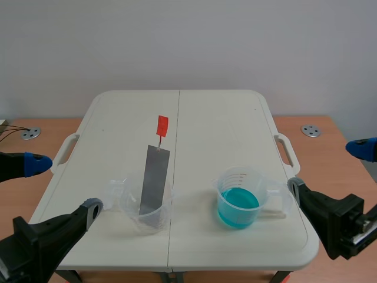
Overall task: Hold the metal plate by the orange handle, dip it into the blue solution, take it out and point at it, then put the plate back in the beaker on the left.
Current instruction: 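Lift the metal plate out of the left beaker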
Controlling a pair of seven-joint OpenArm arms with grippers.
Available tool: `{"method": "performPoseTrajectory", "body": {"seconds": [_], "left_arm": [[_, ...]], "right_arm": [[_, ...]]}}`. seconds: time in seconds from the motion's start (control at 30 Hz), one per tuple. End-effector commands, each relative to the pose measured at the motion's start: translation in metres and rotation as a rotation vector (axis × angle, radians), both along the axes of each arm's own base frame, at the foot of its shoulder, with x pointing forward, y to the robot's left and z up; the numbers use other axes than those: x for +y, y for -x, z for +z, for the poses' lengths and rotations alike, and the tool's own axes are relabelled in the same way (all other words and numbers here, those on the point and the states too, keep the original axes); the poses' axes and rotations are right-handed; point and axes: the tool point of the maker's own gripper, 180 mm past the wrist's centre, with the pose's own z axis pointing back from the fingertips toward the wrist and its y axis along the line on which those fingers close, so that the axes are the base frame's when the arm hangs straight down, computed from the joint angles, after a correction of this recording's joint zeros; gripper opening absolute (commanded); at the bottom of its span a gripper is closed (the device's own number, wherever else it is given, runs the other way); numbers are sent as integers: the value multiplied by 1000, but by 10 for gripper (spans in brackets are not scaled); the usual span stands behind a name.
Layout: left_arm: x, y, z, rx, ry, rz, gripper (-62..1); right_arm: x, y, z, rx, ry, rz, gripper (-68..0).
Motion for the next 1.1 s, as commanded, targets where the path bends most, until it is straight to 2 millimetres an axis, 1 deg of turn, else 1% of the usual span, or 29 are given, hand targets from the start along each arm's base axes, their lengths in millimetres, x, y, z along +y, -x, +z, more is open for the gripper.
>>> {"method": "performPoseTrajectory", "body": {"seconds": [0.0, 0.27, 0.57, 0.63, 0.83, 0.9, 0.93, 0.97, 1.03, 1.07], "left_arm": [[-4, -1, 9, -25, 21, -2, 14], [-4, -1, 9, -25, 21, -2, 14], [-4, -1, 9, -25, 22, -2, 14], [-4, -1, 9, -25, 22, -2, 14], [-3, -3, 10, -33, 23, 1, 14], [-2, -2, 7, -39, -18, -8, 14], [-2, -2, 5, -42, -36, -14, -44], [-2, -1, 4, -44, -49, -19, -175], [-1, -1, 2, -44, -75, -27, -467], [-1, 0, 1, -45, -80, -28, -585]], "right_arm": [[3, -2, 9, -28, -11, 11, -12], [4, -3, 11, -36, -16, 15, -12], [9, -13, 21, -76, -21, 43, -12], [14, -15, 24, -85, -27, 68, -12], [37, -19, 31, -103, -62, 153, -12], [44, -22, 33, -108, -70, 169, -12], [48, -23, 34, -110, -76, 179, -12], [52, -24, 34, -112, -81, 188, -12], [59, -28, 34, -109, -84, 195, -12], [62, -30, 34, -107, -89, 198, -12]]}}
